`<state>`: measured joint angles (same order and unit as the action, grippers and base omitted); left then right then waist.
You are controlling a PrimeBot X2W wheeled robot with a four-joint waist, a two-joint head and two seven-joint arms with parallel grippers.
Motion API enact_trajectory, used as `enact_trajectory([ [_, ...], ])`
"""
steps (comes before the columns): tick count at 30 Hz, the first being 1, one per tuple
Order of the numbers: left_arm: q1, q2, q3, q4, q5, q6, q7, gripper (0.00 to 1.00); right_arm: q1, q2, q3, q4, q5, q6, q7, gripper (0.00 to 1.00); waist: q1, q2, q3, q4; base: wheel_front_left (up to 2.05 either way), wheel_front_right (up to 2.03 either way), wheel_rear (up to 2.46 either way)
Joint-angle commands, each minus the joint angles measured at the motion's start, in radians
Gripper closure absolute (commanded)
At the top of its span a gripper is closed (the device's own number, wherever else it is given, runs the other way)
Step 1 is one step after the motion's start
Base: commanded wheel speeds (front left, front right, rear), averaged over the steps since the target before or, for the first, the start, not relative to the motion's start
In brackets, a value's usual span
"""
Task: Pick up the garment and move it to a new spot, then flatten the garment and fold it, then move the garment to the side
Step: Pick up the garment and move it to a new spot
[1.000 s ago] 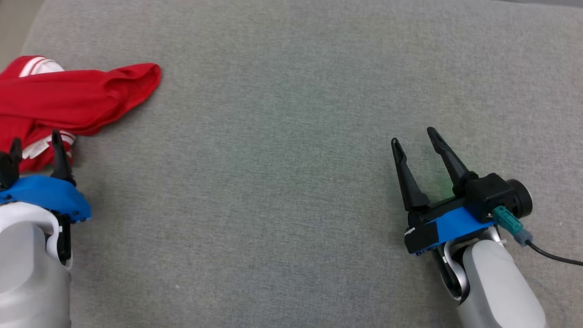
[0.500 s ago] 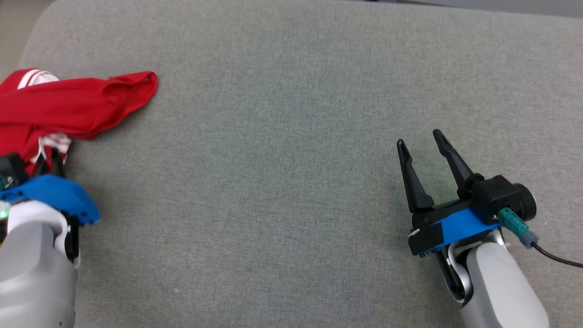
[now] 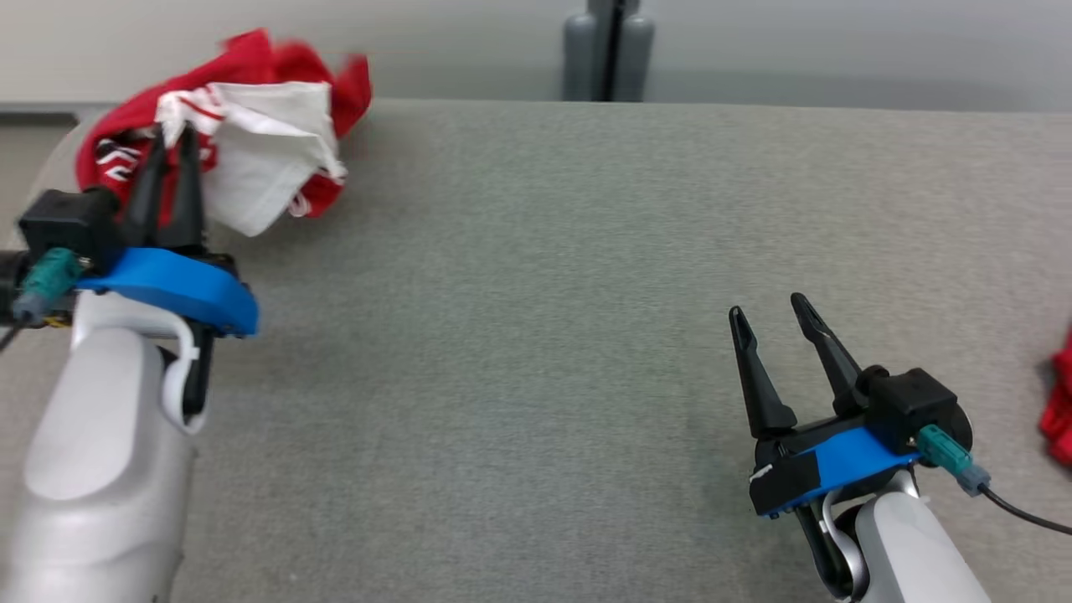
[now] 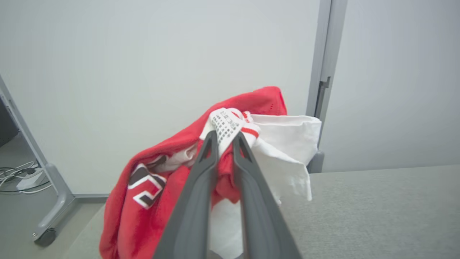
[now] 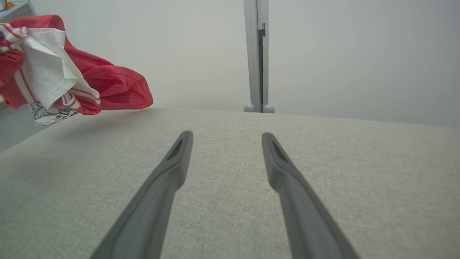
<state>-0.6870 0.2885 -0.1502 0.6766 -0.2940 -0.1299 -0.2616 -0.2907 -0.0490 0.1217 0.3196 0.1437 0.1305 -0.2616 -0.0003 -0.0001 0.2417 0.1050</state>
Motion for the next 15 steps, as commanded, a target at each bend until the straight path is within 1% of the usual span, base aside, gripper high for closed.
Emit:
enact_trajectory([
  [1, 0.022, -0.012, -0.038, -0.041, -0.013, -0.001, -0.005, 1.0, 0.021, -0.003, 0.007, -0.005, 0.013, 0.001, -0.005, 0.0, 0.0003, 0.0001, -0.043, -0.06, 0.0, 0.0, 0.0],
  [4, 0.05, -0.029, -0.105, -0.101, -0.03, -0.001, -0.005, 1.0, 0.031, -0.003, 0.024, -0.011, 0.028, 0.0, -0.005, 0.0, 0.0003, 0.0001, -0.056, -0.119, 0.0, 0.0, 0.0],
  [5, 0.062, -0.039, -0.156, -0.13, -0.04, -0.001, -0.005, 1.0, 0.037, -0.003, 0.028, -0.017, 0.039, 0.001, -0.005, 0.0, 0.0003, 0.0001, -0.059, -0.158, 0.0, 0.0, 0.0],
  [9, 0.085, -0.064, -0.237, -0.181, -0.058, -0.001, -0.005, 1.0, 0.047, -0.003, 0.049, -0.027, 0.049, 0.001, -0.005, 0.0, 0.0003, 0.0001, -0.061, -0.241, 0.0, 0.0, 0.0],
  [15, 0.12, -0.103, -0.36, -0.216, -0.073, -0.001, -0.005, 1.0, 0.068, -0.003, 0.067, -0.036, 0.071, 0.001, -0.005, 0.0, 0.0003, 0.0001, -0.059, -0.337, 0.0, 0.0, 0.0],
])
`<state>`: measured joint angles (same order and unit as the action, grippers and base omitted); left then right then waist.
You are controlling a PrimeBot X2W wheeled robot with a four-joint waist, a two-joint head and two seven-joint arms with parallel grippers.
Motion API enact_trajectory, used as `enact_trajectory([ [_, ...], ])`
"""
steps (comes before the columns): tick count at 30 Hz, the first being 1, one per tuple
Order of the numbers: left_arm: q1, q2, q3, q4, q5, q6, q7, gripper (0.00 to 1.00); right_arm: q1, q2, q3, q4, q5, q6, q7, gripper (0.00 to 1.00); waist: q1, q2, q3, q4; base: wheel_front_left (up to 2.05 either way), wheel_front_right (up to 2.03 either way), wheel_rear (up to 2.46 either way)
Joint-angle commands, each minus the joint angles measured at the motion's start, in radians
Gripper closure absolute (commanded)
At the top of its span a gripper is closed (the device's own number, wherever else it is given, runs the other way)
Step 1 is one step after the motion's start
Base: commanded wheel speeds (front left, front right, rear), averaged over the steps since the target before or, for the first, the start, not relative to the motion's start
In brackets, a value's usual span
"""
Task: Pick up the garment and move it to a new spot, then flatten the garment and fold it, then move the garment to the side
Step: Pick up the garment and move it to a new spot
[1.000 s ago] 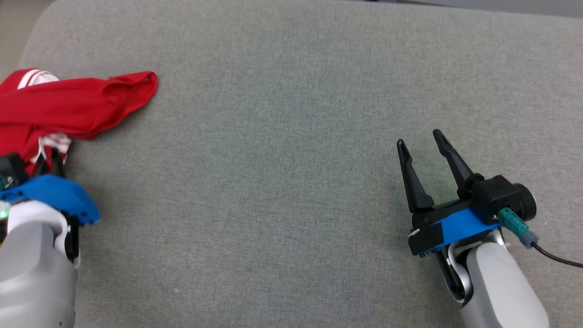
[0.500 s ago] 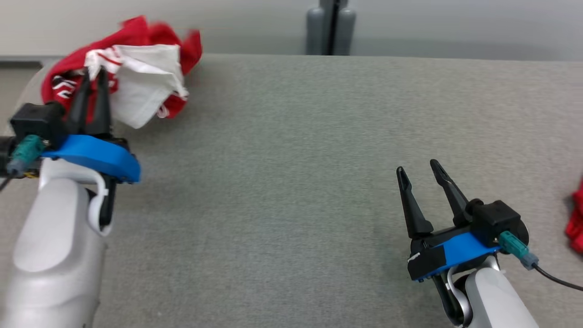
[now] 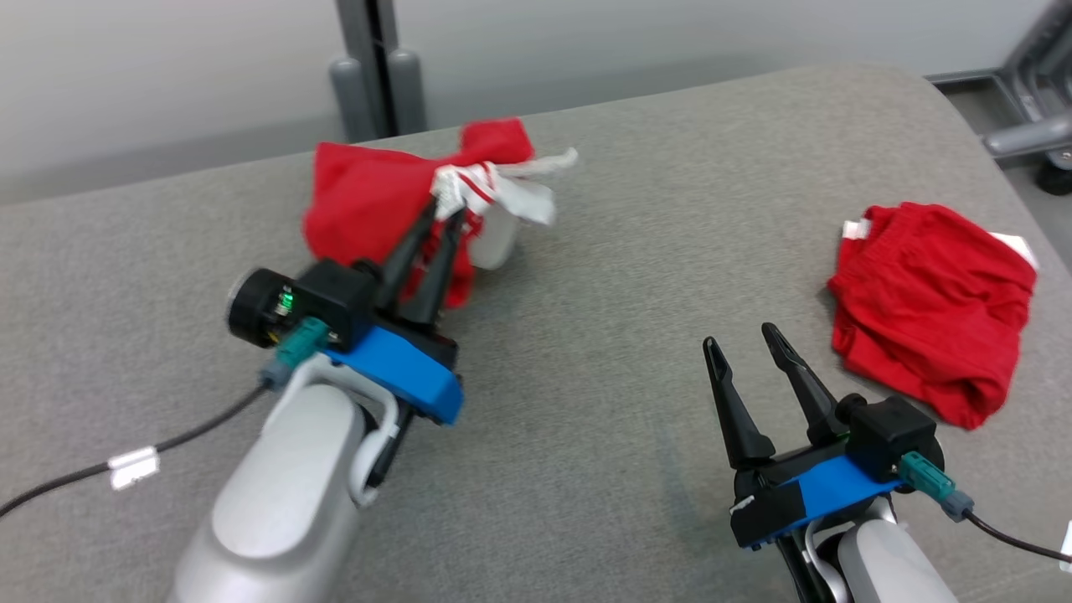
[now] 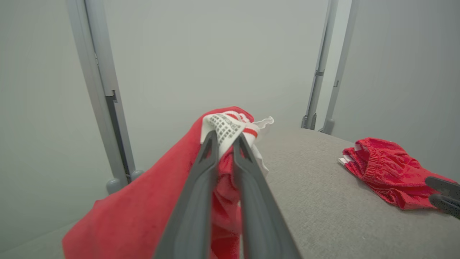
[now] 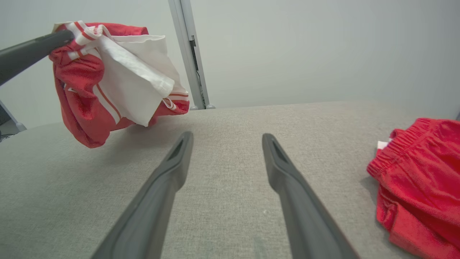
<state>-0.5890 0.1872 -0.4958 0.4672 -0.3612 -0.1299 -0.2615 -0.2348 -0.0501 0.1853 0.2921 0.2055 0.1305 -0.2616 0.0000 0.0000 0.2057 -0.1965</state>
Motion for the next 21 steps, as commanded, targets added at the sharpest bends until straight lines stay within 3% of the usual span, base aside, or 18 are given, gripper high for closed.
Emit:
enact_trajectory([
  [1, 0.027, -0.008, -0.027, -0.005, -0.007, -0.001, -0.005, 1.0, 0.017, -0.002, 0.004, -0.01, 0.012, 0.001, -0.005, 0.0, 0.0, 0.0, -0.023, -0.044, 0.0, 0.0, 0.0],
  [7, 0.065, -0.031, -0.043, 0.021, 0.004, 0.012, -0.005, 1.0, 0.033, -0.001, 0.011, -0.017, 0.022, 0.001, -0.005, 0.0, 0.0, 0.0, -0.027, -0.063, 0.0, 0.0, 0.0],
  [8, 0.077, -0.03, -0.043, 0.032, 0.007, 0.019, -0.005, 0.82, 0.035, -0.001, 0.011, -0.016, 0.024, 0.001, -0.005, 0.0, 0.0, 0.0, -0.029, -0.061, 0.0, 0.0, 0.0],
  [9, 0.087, -0.032, -0.037, 0.041, 0.006, 0.025, -0.005, 0.0, 0.037, -0.001, 0.012, -0.016, 0.026, 0.001, -0.005, 0.0, 0.0, 0.0, -0.031, -0.058, 0.0, 0.0, 0.0],
  [15, 0.153, -0.003, 0.044, 0.038, 0.038, 0.082, -0.005, 0.0, 0.036, -0.002, 0.012, -0.008, 0.033, 0.001, -0.005, 0.0, 0.0, 0.0, -0.049, -0.021, 0.0, 0.0, 0.0],
  [21, 0.271, 0.02, 0.19, -0.001, 0.055, 0.141, -0.005, 0.0, 0.039, -0.002, 0.005, 0.007, 0.028, 0.001, -0.005, 0.0, 0.0, 0.0, -0.078, 0.043, 0.0, 0.0, 0.0],
])
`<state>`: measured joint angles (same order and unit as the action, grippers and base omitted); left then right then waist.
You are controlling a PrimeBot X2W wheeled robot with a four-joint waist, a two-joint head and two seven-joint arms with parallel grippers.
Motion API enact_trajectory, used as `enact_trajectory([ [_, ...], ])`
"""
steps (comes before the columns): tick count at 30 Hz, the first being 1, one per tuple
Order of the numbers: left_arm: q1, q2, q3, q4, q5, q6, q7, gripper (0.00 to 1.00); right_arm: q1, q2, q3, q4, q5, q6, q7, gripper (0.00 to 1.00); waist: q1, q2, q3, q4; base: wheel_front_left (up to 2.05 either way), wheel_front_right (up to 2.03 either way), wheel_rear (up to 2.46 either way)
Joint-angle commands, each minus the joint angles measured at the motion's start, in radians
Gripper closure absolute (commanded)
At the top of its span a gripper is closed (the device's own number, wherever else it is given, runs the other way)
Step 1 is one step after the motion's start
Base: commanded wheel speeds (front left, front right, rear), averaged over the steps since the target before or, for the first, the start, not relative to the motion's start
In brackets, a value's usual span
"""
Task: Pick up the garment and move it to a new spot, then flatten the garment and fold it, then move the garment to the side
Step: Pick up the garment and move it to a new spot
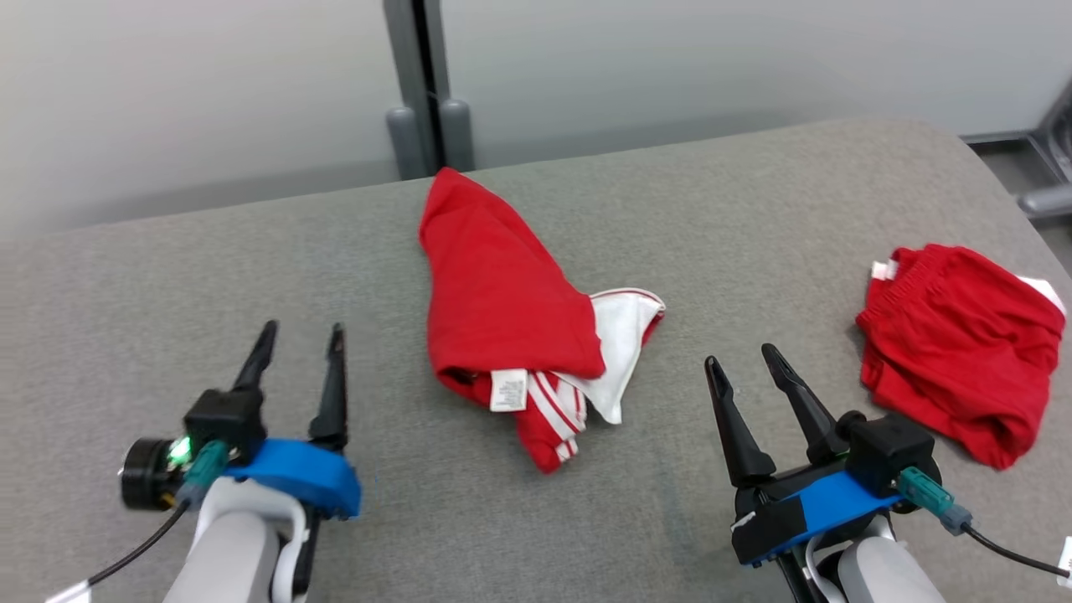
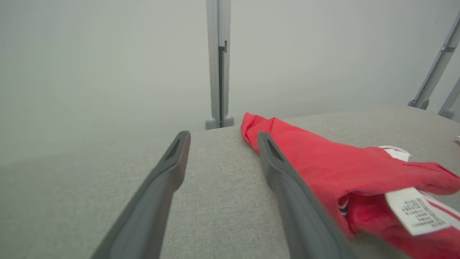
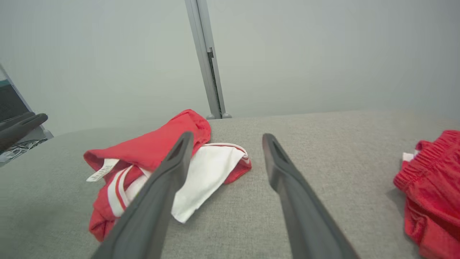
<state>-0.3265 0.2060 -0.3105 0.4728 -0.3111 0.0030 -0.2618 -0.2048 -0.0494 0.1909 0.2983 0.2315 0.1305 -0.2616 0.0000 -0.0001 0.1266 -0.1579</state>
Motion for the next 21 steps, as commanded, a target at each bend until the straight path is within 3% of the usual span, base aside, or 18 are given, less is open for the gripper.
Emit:
enact_trajectory([
  [1, 0.031, 0.002, 0.028, -0.017, 0.013, 0.015, -0.004, 0.0, 0.011, -0.003, -0.002, 0.004, -0.001, 0.001, -0.005, 0.0, 0.0, 0.0001, -0.005, 0.016, 0.0, 0.0, 0.0],
  [11, 0.242, -0.028, 0.202, -0.057, 0.084, 0.039, -0.004, 0.0, 0.039, -0.003, -0.025, 0.052, -0.011, 0.001, -0.005, 0.0, 0.0, 0.0001, -0.073, 0.092, 0.0, 0.0, 0.0],
  [21, 0.333, -0.091, 0.301, -0.071, 0.131, 0.008, -0.005, 0.0, 0.063, -0.003, -0.044, 0.086, -0.021, 0.001, -0.005, 0.0, 0.0, 0.0001, -0.078, 0.118, 0.0, 0.0, 0.0],
])
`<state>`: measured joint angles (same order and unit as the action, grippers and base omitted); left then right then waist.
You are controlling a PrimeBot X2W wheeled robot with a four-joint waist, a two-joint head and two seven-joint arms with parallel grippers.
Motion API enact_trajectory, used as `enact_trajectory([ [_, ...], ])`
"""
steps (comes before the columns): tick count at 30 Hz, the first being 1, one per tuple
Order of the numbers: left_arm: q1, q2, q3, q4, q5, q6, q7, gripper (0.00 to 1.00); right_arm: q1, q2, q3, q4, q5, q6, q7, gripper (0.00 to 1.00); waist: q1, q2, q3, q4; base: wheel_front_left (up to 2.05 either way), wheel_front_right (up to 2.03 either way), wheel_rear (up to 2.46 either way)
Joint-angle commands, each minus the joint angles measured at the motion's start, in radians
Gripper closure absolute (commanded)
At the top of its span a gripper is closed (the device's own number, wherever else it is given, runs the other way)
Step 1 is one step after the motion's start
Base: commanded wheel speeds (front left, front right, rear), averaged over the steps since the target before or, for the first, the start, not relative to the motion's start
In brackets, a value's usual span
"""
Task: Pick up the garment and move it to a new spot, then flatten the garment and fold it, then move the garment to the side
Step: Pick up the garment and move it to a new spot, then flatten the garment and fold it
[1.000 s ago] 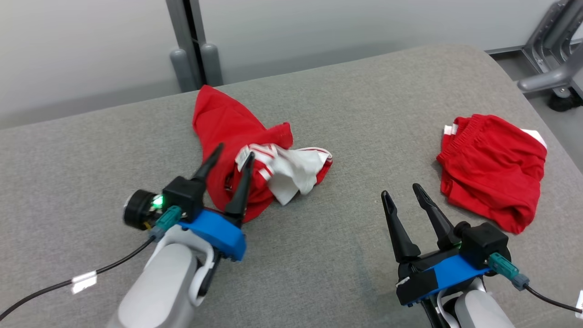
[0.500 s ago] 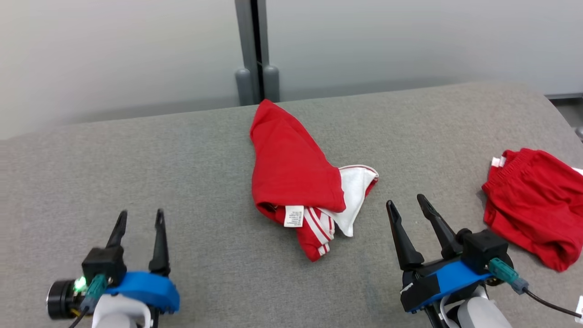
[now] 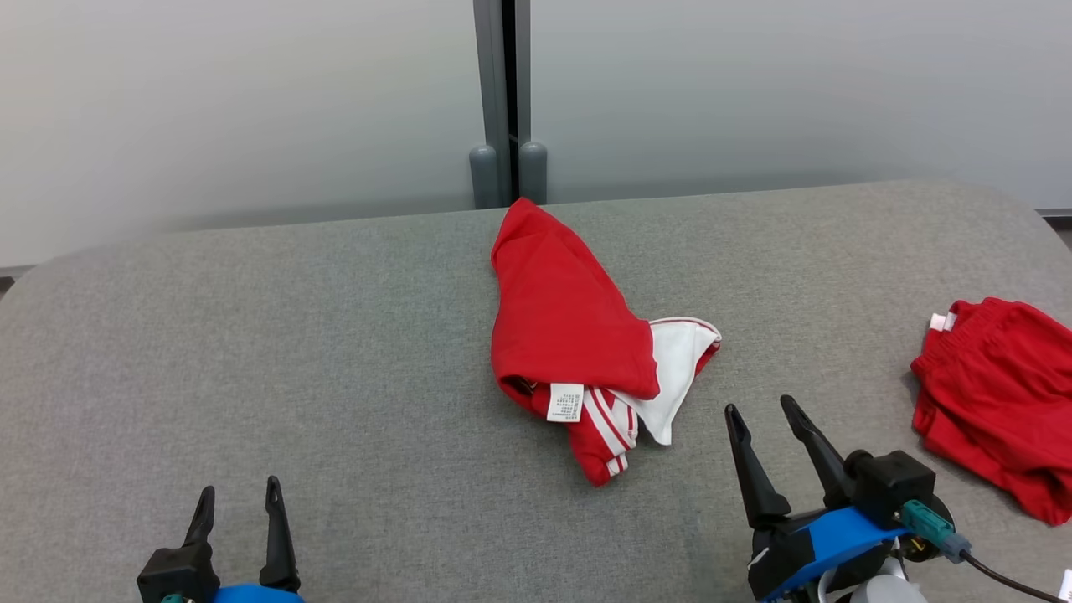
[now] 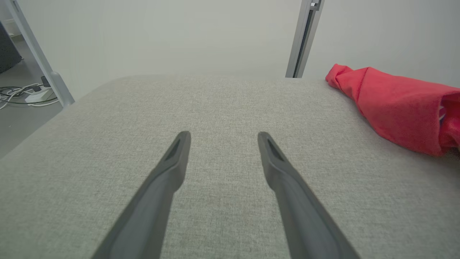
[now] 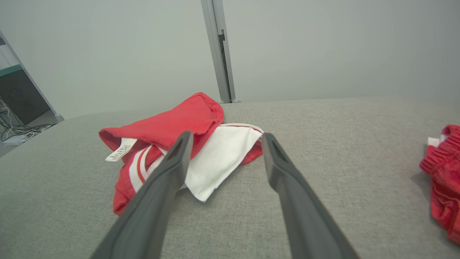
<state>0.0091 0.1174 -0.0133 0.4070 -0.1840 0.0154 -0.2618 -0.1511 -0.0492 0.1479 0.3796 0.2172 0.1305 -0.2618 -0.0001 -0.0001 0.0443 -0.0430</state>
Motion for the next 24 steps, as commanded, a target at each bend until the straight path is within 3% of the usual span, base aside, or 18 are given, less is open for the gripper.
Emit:
enact_trajectory([
  [1, -0.01, -0.005, 0.01, -0.006, 0.011, -0.009, -0.005, 0.0, 0.006, -0.003, 0.001, 0.007, -0.008, 0.001, -0.005, 0.0, 0.0001, 0.0001, 0.009, 0.006, 0.0, 0.0, 0.0],
  [11, -0.067, -0.024, 0.029, -0.005, 0.055, -0.077, -0.005, 0.0, -0.064, -0.003, 0.008, 0.118, -0.121, 0.001, -0.005, 0.0, 0.0001, 0.0001, 0.077, 0.081, 0.0, 0.0, 0.0],
  [24, -0.102, -0.038, 0.095, -0.002, 0.067, -0.115, -0.005, 0.0, -0.125, -0.003, -0.044, 0.223, -0.276, 0.001, -0.005, 0.0, 0.0001, 0.0001, 0.132, 0.148, 0.0, 0.0, 0.0],
])
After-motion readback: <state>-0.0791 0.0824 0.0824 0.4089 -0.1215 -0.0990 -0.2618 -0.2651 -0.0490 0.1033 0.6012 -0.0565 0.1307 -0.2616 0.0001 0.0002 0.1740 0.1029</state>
